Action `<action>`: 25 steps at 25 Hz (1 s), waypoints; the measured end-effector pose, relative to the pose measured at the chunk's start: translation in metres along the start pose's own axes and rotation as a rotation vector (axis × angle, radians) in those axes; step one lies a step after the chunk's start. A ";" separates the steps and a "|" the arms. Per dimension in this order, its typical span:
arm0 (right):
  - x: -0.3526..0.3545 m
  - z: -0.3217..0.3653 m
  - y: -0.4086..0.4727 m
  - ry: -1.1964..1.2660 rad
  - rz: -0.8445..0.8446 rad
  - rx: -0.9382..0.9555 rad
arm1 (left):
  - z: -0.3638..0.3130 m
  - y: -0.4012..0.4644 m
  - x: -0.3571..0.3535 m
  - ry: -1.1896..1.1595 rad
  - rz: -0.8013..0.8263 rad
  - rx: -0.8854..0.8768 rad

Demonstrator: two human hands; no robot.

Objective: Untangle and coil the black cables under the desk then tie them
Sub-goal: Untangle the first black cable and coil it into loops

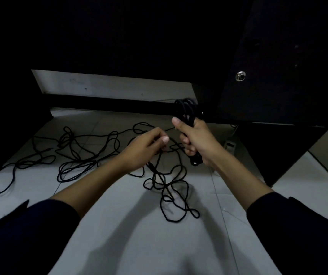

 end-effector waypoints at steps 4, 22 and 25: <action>-0.001 0.008 0.003 -0.137 -0.057 0.117 | -0.023 0.005 -0.004 -0.127 -0.014 -0.070; 0.006 -0.002 -0.010 -0.145 0.011 0.002 | 0.011 -0.006 0.021 -0.390 -0.007 0.192; -0.006 -0.008 -0.013 -0.174 0.072 0.020 | -0.004 0.008 0.031 -0.475 -0.143 0.136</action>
Point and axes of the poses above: each hand's wrist, its own y-axis towards the middle knuckle, its own x-axis out of the back of the hand, z = x × y, the point moved 7 cm from there along y, towards the middle knuckle, and after that the axes turned 2 degrees about y, right-handed, at the moved point
